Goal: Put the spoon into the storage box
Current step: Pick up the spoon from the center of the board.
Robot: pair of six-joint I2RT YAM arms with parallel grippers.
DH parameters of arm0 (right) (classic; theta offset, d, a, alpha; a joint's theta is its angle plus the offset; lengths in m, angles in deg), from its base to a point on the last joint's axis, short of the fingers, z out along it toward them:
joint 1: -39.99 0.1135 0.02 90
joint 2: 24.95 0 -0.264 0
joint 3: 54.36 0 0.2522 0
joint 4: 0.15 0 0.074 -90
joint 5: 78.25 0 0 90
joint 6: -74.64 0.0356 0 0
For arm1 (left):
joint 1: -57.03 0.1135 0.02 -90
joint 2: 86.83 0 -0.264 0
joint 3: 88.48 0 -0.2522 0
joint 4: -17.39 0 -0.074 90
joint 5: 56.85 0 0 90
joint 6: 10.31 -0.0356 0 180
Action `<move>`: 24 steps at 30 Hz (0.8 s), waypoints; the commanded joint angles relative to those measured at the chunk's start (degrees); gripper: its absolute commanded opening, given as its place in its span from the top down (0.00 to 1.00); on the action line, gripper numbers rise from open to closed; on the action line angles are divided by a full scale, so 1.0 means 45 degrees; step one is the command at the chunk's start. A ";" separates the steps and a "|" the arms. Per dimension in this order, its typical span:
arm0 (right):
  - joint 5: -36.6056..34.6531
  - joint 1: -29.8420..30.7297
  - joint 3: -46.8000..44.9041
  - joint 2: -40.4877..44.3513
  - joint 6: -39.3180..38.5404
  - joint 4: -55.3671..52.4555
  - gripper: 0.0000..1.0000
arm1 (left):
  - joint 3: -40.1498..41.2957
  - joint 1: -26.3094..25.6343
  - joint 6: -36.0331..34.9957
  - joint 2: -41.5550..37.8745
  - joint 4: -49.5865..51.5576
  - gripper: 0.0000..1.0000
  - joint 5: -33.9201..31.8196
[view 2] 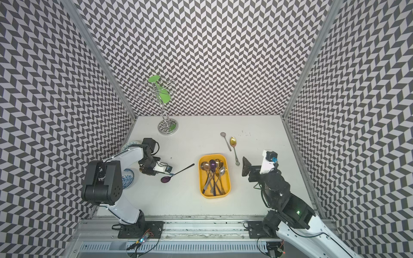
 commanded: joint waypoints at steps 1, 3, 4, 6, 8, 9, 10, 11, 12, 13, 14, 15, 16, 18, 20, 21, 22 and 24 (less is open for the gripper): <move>0.0008 0.0049 -0.0107 0.0129 -0.0049 0.0488 0.01 | -0.0658 -0.0087 -0.0276 -0.0179 -0.0118 1.00 0.0272; 0.0057 0.0044 -0.0052 0.0071 -0.0007 0.0439 0.01 | -0.0919 -0.0169 -0.0321 -0.0304 -0.0170 1.00 0.0272; -0.0034 0.0038 -0.0052 0.0103 0.0064 0.0392 0.01 | -0.1144 -0.0230 -0.0309 -0.0352 -0.0107 1.00 0.0289; -0.0127 0.0051 -0.0085 0.0171 0.0060 0.0412 0.01 | -0.1536 -0.0424 -0.0375 -0.0495 0.0089 1.00 0.0367; -0.0003 0.0051 -0.0100 0.0155 -0.0059 0.0507 0.01 | -0.1685 -0.0686 -0.0524 -0.0767 0.0037 1.00 0.0456; 0.0063 0.0042 -0.0083 0.0107 -0.0058 0.0486 0.01 | -0.1665 -0.0887 -0.0643 -0.0949 -0.0011 1.00 0.0504; 0.0050 0.0049 -0.0062 0.0096 -0.0032 0.0456 0.01 | -0.1585 -0.1125 -0.0720 -0.1177 -0.0090 1.00 0.0535; -0.0019 0.0052 -0.0069 0.0110 0.0005 0.0434 0.01 | -0.1482 -0.1357 -0.0696 -0.1414 -0.0239 1.00 0.0563; -0.0108 0.0051 -0.0080 0.0172 0.0040 0.0427 0.01 | -0.1321 -0.1638 -0.0693 -0.1703 -0.0419 1.00 0.0664; -0.0139 0.0051 -0.0105 0.0185 0.0039 0.0457 0.01 | -0.1166 -0.1890 -0.0710 -0.1974 -0.0573 1.00 0.0786; -0.0097 0.0051 -0.0099 0.0193 -0.0018 0.0485 0.01 | -0.1035 -0.2100 -0.0736 -0.2230 -0.0737 1.00 0.0878; -0.0007 0.0051 -0.0107 0.0165 -0.0071 0.0507 0.01 | -0.0882 -0.2367 -0.0755 -0.2471 -0.0963 1.00 0.0944; 0.0059 0.0052 -0.0087 0.0115 -0.0072 0.0500 0.01 | -0.0756 -0.2590 -0.0776 -0.2680 -0.1189 1.00 0.0950; -0.0015 0.0051 -0.0084 0.0109 -0.0014 0.0469 0.01 | -0.0667 -0.3102 -0.0769 -0.3014 -0.1431 1.00 0.0951; -0.0107 0.0051 -0.0108 0.0164 0.0025 0.0466 0.01 | -0.0751 -0.3615 -0.0768 -0.3240 -0.1458 1.00 0.0919; -0.0075 0.0051 -0.0104 0.0129 -0.0027 0.0512 0.01 | -0.0800 -0.3898 -0.0770 -0.3339 -0.1493 1.00 0.0916; -0.0005 0.0051 -0.0105 0.0071 -0.0068 0.0539 0.01 | -0.0856 -0.4157 -0.0767 -0.3401 -0.1567 1.00 0.0898; 0.0084 0.0046 -0.0087 0.0008 -0.0072 0.0520 0.01 | -0.0893 -0.4691 -0.0680 -0.3529 -0.1803 1.00 0.0914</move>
